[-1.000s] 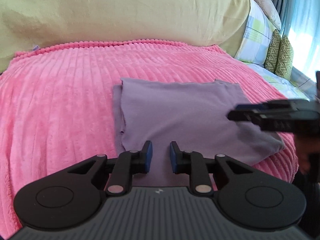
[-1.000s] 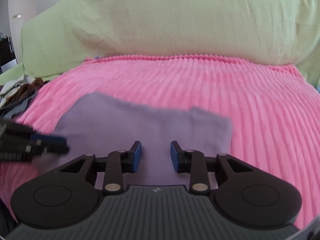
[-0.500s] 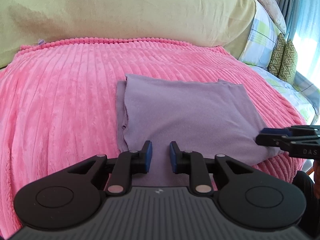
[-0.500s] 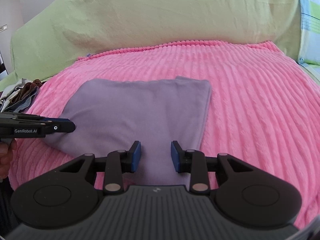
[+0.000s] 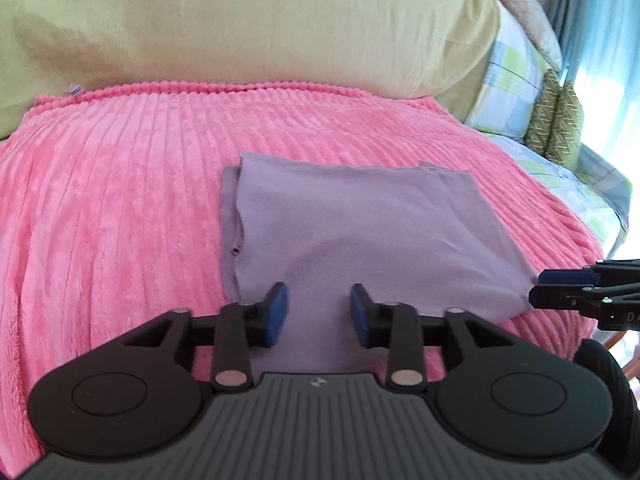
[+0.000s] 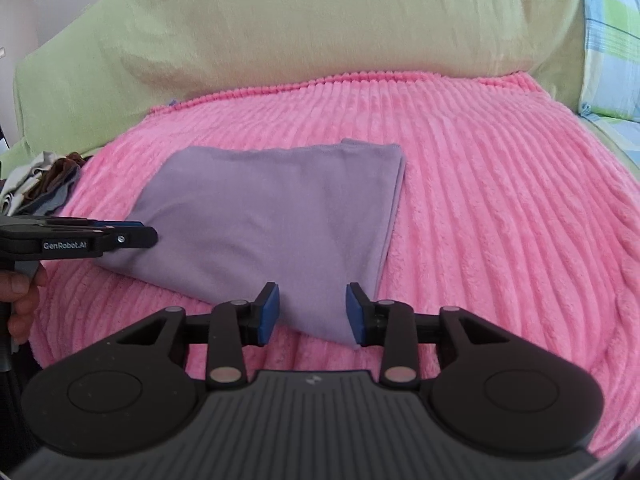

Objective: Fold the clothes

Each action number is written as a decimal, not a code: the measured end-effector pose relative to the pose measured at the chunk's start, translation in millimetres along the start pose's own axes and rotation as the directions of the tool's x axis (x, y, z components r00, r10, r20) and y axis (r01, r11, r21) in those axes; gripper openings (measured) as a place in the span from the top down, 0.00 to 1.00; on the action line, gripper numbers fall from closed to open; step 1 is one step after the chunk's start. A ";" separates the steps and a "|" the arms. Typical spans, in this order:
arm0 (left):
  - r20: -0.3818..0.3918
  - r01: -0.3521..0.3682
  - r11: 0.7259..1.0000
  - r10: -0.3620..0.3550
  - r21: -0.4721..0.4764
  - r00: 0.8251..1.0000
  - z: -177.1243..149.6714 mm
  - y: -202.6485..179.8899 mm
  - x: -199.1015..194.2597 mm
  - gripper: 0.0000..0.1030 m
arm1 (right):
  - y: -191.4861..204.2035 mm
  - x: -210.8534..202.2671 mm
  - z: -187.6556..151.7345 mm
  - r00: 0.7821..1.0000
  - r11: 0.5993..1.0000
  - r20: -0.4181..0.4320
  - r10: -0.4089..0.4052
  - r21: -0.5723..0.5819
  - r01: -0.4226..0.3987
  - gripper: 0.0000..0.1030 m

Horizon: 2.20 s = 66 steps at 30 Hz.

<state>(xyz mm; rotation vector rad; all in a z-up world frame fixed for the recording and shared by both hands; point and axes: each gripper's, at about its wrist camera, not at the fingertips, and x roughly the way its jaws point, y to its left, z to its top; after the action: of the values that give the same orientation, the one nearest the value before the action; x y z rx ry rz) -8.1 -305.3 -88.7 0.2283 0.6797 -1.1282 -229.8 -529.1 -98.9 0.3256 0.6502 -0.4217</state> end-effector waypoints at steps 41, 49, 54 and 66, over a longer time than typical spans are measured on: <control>0.073 -0.134 0.497 0.140 0.858 0.987 -40.1 -52.8 -15.5 0.30 | 39.2 -12.4 -15.3 0.993 0.903 0.029 -0.114 -0.413 0.116 0.44; 0.113 -0.161 0.353 0.152 0.922 0.982 -48.5 -53.7 -8.3 0.30 | 57.7 9.7 -30.6 0.984 0.661 0.054 -0.169 -0.735 0.154 0.45; 0.120 -0.165 0.336 0.152 0.927 0.981 -49.0 -54.5 -1.8 0.30 | 70.6 20.9 -43.6 0.980 0.470 0.077 -0.185 -0.869 0.156 0.45; 0.121 -0.163 0.339 0.143 0.926 0.982 -49.4 -54.8 0.2 0.42 | 72.1 38.0 -41.2 0.973 0.320 0.133 -0.190 -0.928 0.189 0.63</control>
<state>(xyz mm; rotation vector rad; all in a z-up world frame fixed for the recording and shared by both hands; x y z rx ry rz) -75.7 -304.6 -118.4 1.2726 -0.1270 -1.2210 -189.5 -459.9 -142.7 -0.9195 0.8381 -0.1979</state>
